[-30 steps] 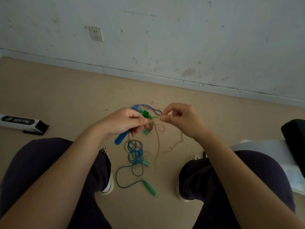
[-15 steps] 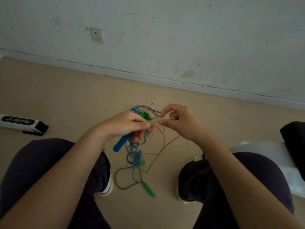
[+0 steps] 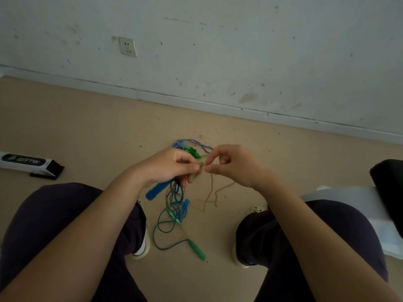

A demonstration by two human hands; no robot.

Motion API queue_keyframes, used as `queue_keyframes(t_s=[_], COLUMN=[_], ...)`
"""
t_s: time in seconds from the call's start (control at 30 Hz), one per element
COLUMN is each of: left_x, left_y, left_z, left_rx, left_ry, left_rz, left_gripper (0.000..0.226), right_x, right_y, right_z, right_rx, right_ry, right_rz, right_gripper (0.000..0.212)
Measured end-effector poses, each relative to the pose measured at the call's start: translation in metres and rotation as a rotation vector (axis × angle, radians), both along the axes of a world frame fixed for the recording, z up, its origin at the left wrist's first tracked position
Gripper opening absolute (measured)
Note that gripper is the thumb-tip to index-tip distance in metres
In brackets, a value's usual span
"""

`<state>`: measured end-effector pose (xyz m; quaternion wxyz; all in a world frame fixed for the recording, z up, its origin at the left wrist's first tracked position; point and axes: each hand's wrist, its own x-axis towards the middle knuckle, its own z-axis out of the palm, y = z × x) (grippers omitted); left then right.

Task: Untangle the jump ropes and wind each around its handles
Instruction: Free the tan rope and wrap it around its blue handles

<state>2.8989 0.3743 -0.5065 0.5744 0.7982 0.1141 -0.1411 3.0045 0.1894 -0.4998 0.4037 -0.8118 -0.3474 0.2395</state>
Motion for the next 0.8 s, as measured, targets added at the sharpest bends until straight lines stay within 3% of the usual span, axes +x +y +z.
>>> queue_keyframes(t_s=[0.1,0.3,0.43,0.53,0.63,0.7,0.8], left_x=[0.001,-0.002,-0.004,-0.005,-0.003,-0.001,0.000], left_y=[0.004,0.013,0.020,0.012,-0.001,-0.004,0.001], left_z=[0.003,0.000,0.001,0.002,0.003,0.002,0.002], left_rx=[0.023,0.205,0.262,0.181,0.060,0.033,0.055], left_ry=[-0.006,0.090,0.047,0.022,-0.036,-0.053,-0.041], left_rz=[-0.025,-0.074,-0.024,0.032,0.044,0.037,0.012], left_gripper=[0.018,0.011,0.014,0.014,0.014,0.014,0.014], right_x=[0.001,0.011,0.018,0.014,0.001,-0.007,-0.003], right_y=[-0.001,-0.010,-0.015,-0.014,-0.009,-0.004,-0.001], right_z=[0.002,0.002,0.004,0.007,0.006,0.002,0.000], right_rx=[0.013,-0.065,-0.007,0.095,0.111,0.094,0.014], right_ry=[-0.032,-0.164,-0.102,0.126,0.271,0.256,0.060], right_rz=[-0.034,-0.097,-0.249,-0.190,-0.056,-0.012,-0.001], right_gripper=[0.005,0.015,0.017,0.011,0.024,0.031,0.023])
